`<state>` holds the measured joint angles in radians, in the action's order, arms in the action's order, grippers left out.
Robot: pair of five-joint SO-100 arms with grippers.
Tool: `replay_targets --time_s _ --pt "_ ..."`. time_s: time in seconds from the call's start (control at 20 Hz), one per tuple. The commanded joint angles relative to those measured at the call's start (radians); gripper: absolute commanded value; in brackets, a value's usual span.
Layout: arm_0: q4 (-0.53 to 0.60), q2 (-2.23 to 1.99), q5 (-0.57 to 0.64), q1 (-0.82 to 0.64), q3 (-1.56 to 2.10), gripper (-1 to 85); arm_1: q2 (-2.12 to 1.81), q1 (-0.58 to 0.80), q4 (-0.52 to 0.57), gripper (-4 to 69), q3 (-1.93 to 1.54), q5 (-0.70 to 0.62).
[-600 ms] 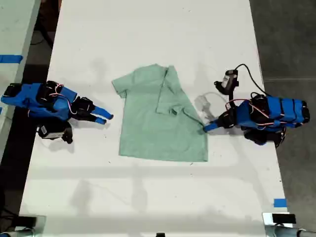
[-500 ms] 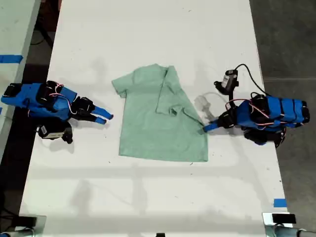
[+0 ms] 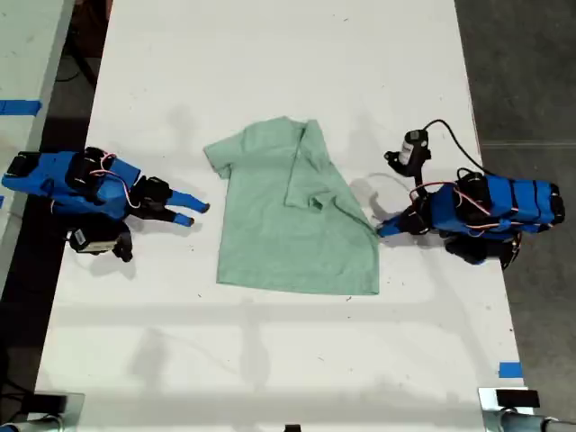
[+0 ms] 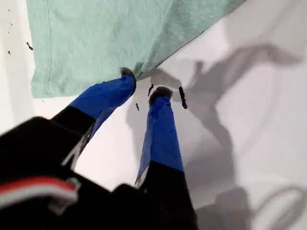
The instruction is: Fold t shirt
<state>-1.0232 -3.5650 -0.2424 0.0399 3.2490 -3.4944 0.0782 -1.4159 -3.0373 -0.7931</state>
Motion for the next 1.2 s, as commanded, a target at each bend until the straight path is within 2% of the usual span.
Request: replay_targets --time_s 0.0,0.15,0.4,0.45,0.5,0.55,1.15 --pt "0.005 -0.011 0.002 -0.012 0.043 38.3 -0.008 -0.002 0.029 9.4 -0.051 -0.015" --pt "0.008 -0.017 -0.009 -0.031 0.043 39.4 -0.008 -0.002 0.029 9.4 -0.051 -0.015" --pt "0.008 -0.017 -0.008 -0.08 0.043 36.3 -0.008 -0.002 0.029 9.4 -0.051 -0.015" --pt "0.012 -0.02 0.02 -0.084 0.043 32.2 -0.008 -0.002 0.029 9.4 -0.051 -0.015" --pt "0.008 -0.02 0.063 -0.1 0.043 11.0 -0.008 -0.002 0.029 9.4 -0.051 -0.015" --pt "0.006 -0.018 0.074 -0.12 0.043 1.2 -0.008 -0.002 0.029 9.4 -0.051 -0.015" --pt "0.006 -0.018 0.067 -0.137 0.043 -0.2 -0.008 -0.002 0.029 9.3 -0.051 -0.015"
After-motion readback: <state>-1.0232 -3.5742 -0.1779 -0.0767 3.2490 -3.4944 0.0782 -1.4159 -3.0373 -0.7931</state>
